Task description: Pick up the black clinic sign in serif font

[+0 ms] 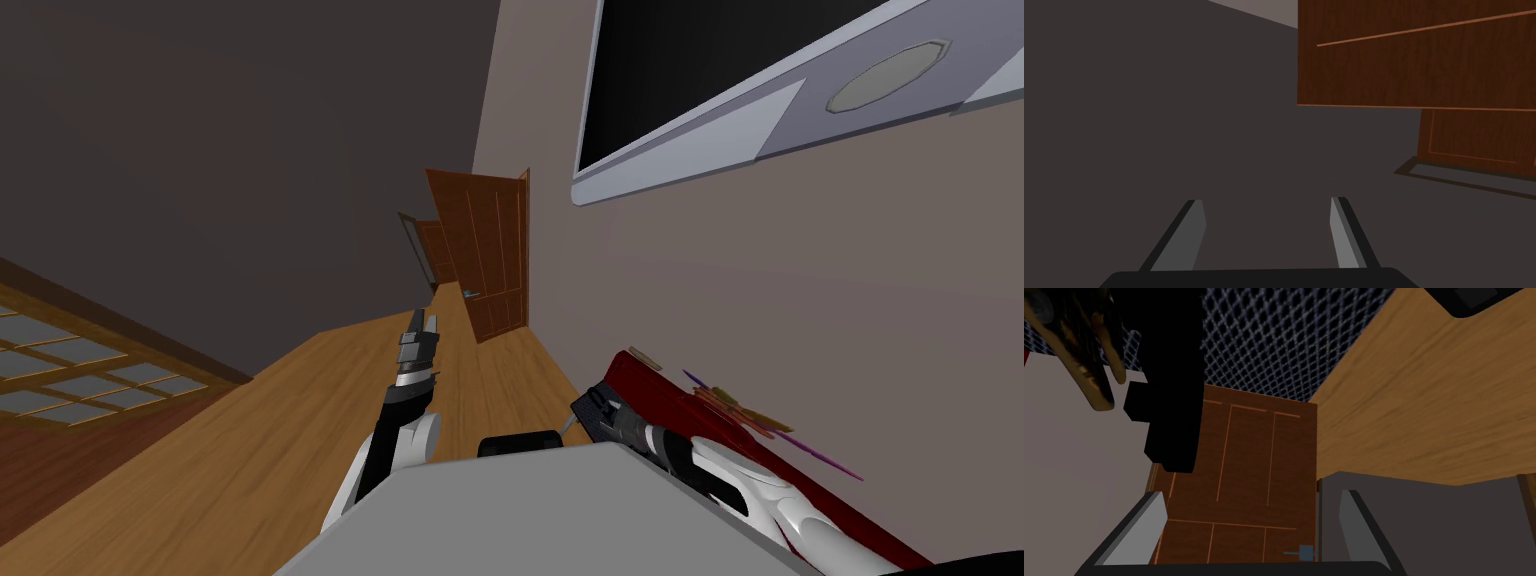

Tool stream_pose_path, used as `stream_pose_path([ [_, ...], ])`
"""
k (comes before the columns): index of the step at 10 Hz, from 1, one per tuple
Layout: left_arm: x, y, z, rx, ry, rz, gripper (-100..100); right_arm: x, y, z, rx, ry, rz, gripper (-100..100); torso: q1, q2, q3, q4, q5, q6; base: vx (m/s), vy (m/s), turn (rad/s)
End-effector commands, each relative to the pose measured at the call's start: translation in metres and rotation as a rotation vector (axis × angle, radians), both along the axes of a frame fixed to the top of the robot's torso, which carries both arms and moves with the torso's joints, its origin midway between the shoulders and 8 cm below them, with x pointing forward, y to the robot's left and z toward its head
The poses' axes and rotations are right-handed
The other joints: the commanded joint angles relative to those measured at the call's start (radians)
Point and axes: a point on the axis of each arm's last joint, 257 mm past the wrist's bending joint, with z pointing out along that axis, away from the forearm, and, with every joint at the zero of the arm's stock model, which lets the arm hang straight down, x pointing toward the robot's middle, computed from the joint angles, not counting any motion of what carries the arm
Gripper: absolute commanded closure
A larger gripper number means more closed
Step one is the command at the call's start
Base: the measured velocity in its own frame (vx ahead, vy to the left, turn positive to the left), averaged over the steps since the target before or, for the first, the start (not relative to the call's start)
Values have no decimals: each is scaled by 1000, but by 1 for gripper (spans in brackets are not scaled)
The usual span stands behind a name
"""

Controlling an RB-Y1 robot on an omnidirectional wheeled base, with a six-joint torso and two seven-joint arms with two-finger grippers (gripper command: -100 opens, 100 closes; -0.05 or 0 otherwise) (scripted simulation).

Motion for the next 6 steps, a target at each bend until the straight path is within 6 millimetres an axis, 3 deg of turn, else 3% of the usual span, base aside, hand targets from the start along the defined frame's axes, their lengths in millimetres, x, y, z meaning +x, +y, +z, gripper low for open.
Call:
stream_pose_path([
  [1, 0, 0, 0, 0, 0, 0, 0, -9, -25, -5, -85, 26, 30, -100, 0, 0, 0, 0, 0, 0, -24, 10, 65],
  [5, 0, 0, 0, 0, 0, 0, 0, -30, -76, -15, -241, 84, 88, -100, 0, 0, 0, 0, 0, 0, -17, 11, 37],
  [6, 0, 0, 0, 0, 0, 0, 0, -26, -69, -12, -214, 73, 78, -100, 0, 0, 0, 0, 0, 0, -7, 4, 5],
])
